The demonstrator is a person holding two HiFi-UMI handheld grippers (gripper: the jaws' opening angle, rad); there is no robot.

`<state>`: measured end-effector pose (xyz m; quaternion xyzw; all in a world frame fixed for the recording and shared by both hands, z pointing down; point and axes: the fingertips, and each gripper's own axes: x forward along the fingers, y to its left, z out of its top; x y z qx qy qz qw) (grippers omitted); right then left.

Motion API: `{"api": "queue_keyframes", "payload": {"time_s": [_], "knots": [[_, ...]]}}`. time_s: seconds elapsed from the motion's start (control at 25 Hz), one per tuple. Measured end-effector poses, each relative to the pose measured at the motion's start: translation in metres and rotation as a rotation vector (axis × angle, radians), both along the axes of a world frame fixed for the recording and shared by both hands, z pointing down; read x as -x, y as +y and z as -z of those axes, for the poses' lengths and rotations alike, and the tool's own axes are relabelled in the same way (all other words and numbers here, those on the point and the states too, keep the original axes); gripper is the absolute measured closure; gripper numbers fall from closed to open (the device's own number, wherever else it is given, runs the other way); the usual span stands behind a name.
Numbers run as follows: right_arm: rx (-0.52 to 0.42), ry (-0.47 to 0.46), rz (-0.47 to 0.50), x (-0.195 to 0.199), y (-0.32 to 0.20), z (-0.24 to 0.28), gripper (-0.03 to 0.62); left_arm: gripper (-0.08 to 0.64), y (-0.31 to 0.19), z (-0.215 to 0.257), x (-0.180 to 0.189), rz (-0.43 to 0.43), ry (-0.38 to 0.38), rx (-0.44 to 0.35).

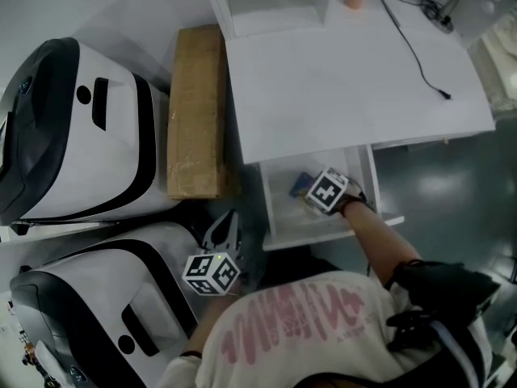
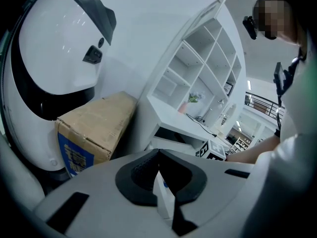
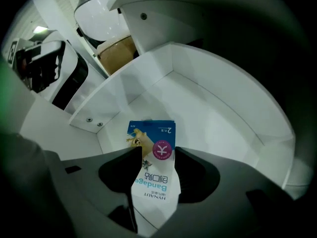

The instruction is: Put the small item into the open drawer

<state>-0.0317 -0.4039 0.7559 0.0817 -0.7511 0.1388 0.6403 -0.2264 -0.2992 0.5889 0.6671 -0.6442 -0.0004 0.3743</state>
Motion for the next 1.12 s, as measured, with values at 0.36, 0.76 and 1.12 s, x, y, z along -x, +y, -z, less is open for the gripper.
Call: {"api": "queue_keyframes", "payload": {"time_s": [0.36, 0.76, 1.12], "knots": [[-0.047, -0.013, 0.043, -0.007, 0.005, 0.065, 0.454, 0.531, -0.011, 0.022, -0.013, -0.015, -0.006, -0.047], [-0.112, -0.422, -0.234, 0.007, 0.002, 0.204, 0.526, 0.531, -0.015, 0.085, -0.033, -0.054, -0.065, -0.145], [-0.242, -0.854, -0.485, 0.003, 0.0, 0.328, 0.551, 0.531, -0.031, 0.167, -0.053, -0.082, -0.095, -0.32]]}}
